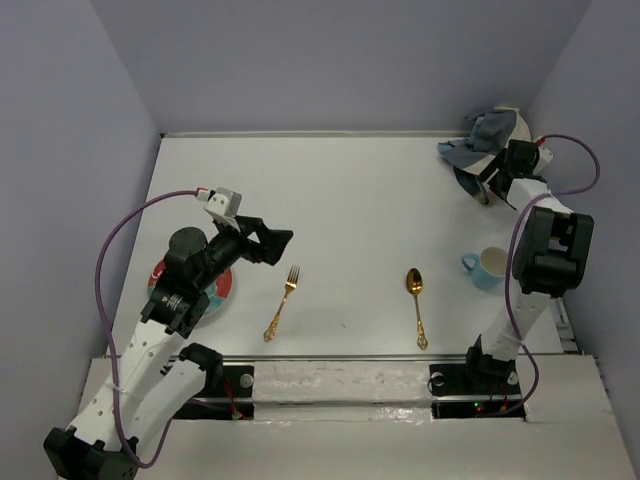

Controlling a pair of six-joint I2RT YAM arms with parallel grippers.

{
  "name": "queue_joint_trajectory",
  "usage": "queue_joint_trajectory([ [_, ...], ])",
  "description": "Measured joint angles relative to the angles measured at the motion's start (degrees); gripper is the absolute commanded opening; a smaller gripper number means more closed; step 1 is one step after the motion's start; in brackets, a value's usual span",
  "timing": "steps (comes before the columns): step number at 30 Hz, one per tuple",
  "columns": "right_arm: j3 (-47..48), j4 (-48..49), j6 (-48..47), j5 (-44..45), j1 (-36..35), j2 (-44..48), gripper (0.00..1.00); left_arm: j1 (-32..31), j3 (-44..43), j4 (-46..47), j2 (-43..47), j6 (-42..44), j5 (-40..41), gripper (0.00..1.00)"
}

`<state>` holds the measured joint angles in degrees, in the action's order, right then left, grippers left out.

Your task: Set the dinner table for one person

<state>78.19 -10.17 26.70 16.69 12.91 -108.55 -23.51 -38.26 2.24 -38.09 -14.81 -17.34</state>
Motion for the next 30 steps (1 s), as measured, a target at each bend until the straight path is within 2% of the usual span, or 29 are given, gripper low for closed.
queue_joint_trajectory([
  [8,6.29,0.24,1.60,-4.57,5.53,-9.62,0.80,0.07,0.00,0.02,-1.57,0.35,0.04,0.99],
  [9,7.26,0.26,1.70,-5.49,5.81,-10.97,0.71,0.17,0.00,0.02,-1.75,0.37,0.04,0.99],
  [11,8.61,0.28,1.95,-7.23,5.84,-13.00,0.62,0.46,0.00,0.02,-2.25,0.37,0.02,0.99],
  [13,9.70,0.46,2.14,-8.90,5.75,-14.56,0.39,0.83,0.00,0.02,-2.54,0.37,0.00,0.99],
  [14,10.36,0.46,2.40,-9.84,5.75,-14.91,0.21,1.09,0.00,0.02,-2.67,0.37,-0.02,0.99],
  [17,10.86,0.79,2.71,-13.16,5.53,-15.02,0.00,1.70,0.00,0.07,-2.71,0.37,-0.09,0.99],
  [23,10.25,2.36,0.59,-15.43,2.29,-13.73,0.00,3.02,0.00,0.11,-2.73,0.35,-0.57,0.99],
  [30,6.99,4.59,-1.49,-18.88,-10.67,-2.78,0.00,4.17,0.00,0.28,-3.08,0.31,-0.66,0.99],
])
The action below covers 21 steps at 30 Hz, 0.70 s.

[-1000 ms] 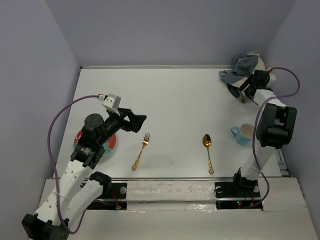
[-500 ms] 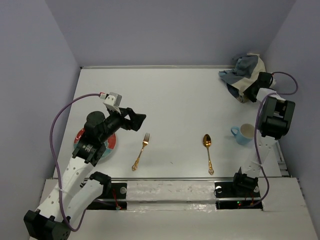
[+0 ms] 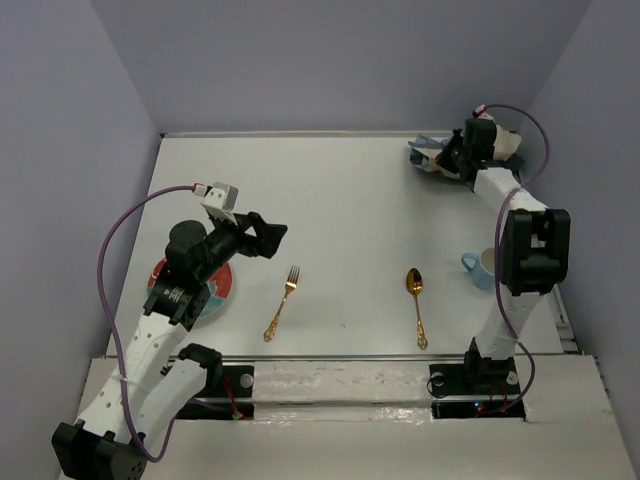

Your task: Set the dinner table for one person

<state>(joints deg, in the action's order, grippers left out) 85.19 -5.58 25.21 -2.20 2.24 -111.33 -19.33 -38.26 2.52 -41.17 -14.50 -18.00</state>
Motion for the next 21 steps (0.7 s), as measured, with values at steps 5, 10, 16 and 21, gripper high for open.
queue_joint_trajectory([
  [5,-1.81,2.99,0.35,-3.98,-11.76,7.93,0.00,0.72,0.00,0.02,0.00,-0.31,0.76,0.99],
  [10,-5.29,6.23,3.13,-7.17,-21.20,8.92,0.00,1.27,0.00,-0.04,0.00,-0.59,2.03,0.99],
  [16,-7.34,6.67,5.31,-8.70,-29.00,5.22,0.45,1.55,0.00,-0.20,-0.24,-0.90,2.62,0.99],
  [21,-7.78,6.64,5.66,-9.92,-29.22,4.83,0.94,1.81,0.00,-0.22,-1.84,-1.29,2.51,0.99],
])
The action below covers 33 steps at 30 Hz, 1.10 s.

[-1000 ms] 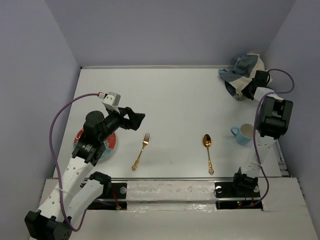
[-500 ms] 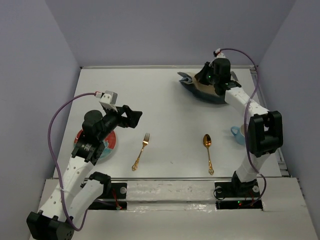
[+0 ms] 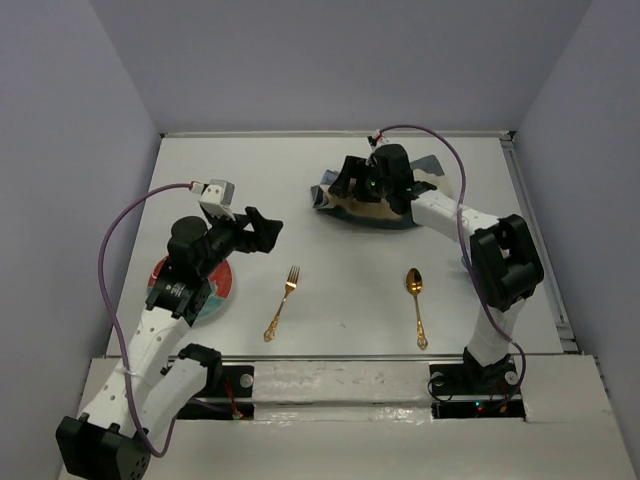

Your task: Set the dinner table for one person

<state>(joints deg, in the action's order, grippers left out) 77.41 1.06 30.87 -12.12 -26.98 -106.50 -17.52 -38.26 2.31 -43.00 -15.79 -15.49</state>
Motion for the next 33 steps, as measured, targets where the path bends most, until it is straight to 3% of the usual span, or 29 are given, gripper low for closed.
queue_joint_trajectory([
  [6,-2.97,-2.62,-3.39,2.08,0.39,4.55,0.85,-0.33,0.00,0.26,-3.78,-2.43,-1.18,0.99],
  [10,-7.06,-4.52,-5.18,4.24,3.89,13.57,0.72,-3.82,0.00,1.33,-5.46,-4.92,-0.15,0.98],
  [11,-7.48,-4.70,-5.57,4.90,5.38,15.32,0.66,-5.64,0.00,1.97,-6.19,-5.90,0.90,0.97],
  [13,-7.85,-5.09,-6.32,6.43,9.03,18.12,0.30,-9.05,0.00,3.02,-7.67,-7.80,2.60,0.96],
  [14,-7.85,-5.05,-7.02,6.91,11.67,18.91,0.21,-11.65,0.02,3.93,-8.74,-8.92,4.09,0.92],
  [15,-7.82,-5.07,-7.28,7.19,13.75,19.12,0.20,-13.57,0.04,5.14,-10.03,-10.05,5.44,0.90],
  [19,-6.64,-8.37,-9.81,8.26,20.35,16.83,0.22,-21.81,0.00,9.79,-17.18,-13.33,11.65,0.84],
  [21,-4.98,-10.32,-11.43,8.85,20.98,13.92,0.32,-25.75,-0.55,12.41,-23.41,-14.08,15.39,0.79],
  [27,0.11,-14.86,-13.81,8.96,22.18,5.55,0.55,-27.52,-4.92,16.00,-39.58,-15.65,19.50,0.76],
  [33,3.67,-17.25,-13.60,9.94,25.99,0.87,0.55,-28.57,-13.51,18.38,-50.84,-15.89,22.12,0.80],
])
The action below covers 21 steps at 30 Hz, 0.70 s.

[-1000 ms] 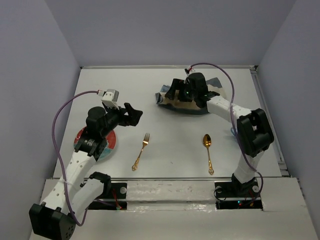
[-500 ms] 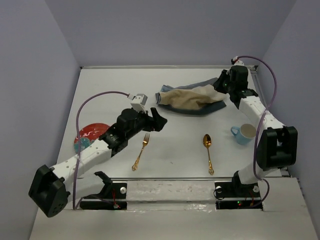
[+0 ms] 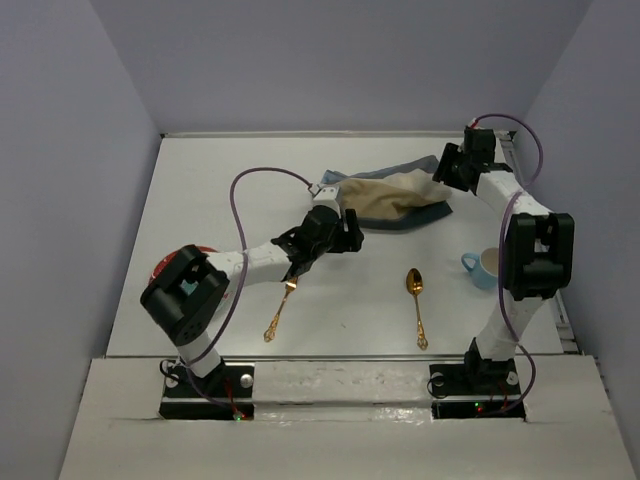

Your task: Set the dinner table for one person

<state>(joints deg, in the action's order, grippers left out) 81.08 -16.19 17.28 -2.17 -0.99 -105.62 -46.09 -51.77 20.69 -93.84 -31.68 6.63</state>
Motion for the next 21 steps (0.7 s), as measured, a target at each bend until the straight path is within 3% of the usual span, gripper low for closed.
queue_joint_trajectory([
  [9,7.21,-1.86,0.00,3.45,2.64,-10.14,0.57,-1.05,-10.05,0.87,-13.64,-0.83,3.06,0.98],
  [21,10.36,-3.06,-0.22,6.12,2.86,-16.59,0.52,-1.22,-23.21,-0.48,-26.86,-0.68,5.86,0.99],
])
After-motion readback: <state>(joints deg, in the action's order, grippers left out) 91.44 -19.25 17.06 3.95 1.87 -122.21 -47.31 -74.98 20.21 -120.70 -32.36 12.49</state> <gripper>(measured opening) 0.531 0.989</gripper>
